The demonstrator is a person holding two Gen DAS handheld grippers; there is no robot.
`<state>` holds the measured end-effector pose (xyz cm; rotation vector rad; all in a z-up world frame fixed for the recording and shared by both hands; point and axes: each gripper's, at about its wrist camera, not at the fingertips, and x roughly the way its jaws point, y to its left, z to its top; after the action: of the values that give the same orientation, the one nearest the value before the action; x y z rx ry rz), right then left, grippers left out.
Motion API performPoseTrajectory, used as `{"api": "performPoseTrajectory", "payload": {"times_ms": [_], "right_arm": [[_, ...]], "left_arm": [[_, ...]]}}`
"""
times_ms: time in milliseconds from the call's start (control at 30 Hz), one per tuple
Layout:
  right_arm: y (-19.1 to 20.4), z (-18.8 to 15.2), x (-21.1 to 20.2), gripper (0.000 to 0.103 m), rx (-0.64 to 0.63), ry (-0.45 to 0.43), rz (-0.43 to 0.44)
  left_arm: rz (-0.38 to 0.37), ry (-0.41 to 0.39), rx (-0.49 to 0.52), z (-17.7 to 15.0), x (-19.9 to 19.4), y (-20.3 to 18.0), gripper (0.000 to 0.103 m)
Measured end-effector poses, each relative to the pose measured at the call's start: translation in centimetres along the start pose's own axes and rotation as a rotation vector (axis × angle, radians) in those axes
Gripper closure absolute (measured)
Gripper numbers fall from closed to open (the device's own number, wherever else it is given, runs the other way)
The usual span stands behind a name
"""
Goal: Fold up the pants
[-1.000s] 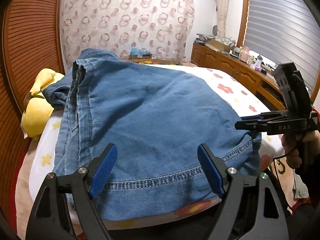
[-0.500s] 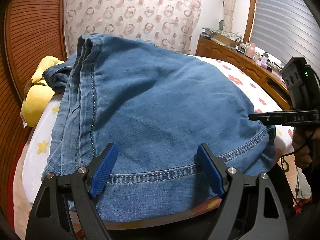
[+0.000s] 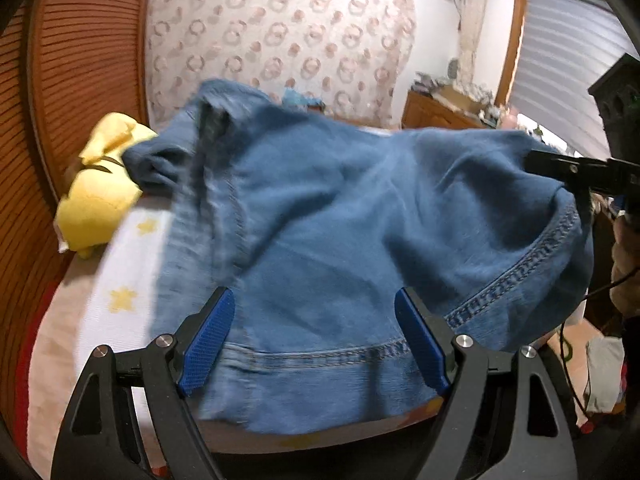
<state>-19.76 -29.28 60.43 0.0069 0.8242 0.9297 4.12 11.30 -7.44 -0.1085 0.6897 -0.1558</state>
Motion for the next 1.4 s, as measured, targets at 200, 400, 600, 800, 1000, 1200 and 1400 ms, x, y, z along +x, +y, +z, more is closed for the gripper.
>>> {"api": "performPoseTrajectory", "payload": {"times_ms": [200,400,600,800,1000,1200,1400], "right_arm": [[5.2,3.2,3.5,0.096,-0.104,-0.006,0.070],[10.7,3.9,9.7,0.097,-0.168,0.039,0.186],[13.8,1.5,15.7,0.097,-0.183,0.167,0.263],[13.4,1.8,17.2,0.075,-0.171,0.198,0.261],[10.6,3.6,11.0,0.061,-0.182,0.052,0.182],[6.3,3.8,9.4,0.061,-0.155,0.009,0.013],[5.0,4.3,11.2,0.061,-0.097,0.020,-0.037]], "left_arm": [[0.055,-0.039,-0.009,0.3,-2.8,2.5,0.020],[0.132,-0.059,-0.058,-0.1,-5.3,6.7,0.020],[0.179,-0.077,-0.116,-0.8,-6.7,9.7,0.020],[0.179,-0.081,-0.129,-0.7,-6.5,10.2,0.020],[0.131,-0.107,-0.091,0.5,-6.5,7.7,0.020],[0.045,-0.116,-0.042,1.9,-5.4,5.4,0.022],[-0.017,-0.018,-0.053,2.4,-1.9,5.0,0.037]]}}
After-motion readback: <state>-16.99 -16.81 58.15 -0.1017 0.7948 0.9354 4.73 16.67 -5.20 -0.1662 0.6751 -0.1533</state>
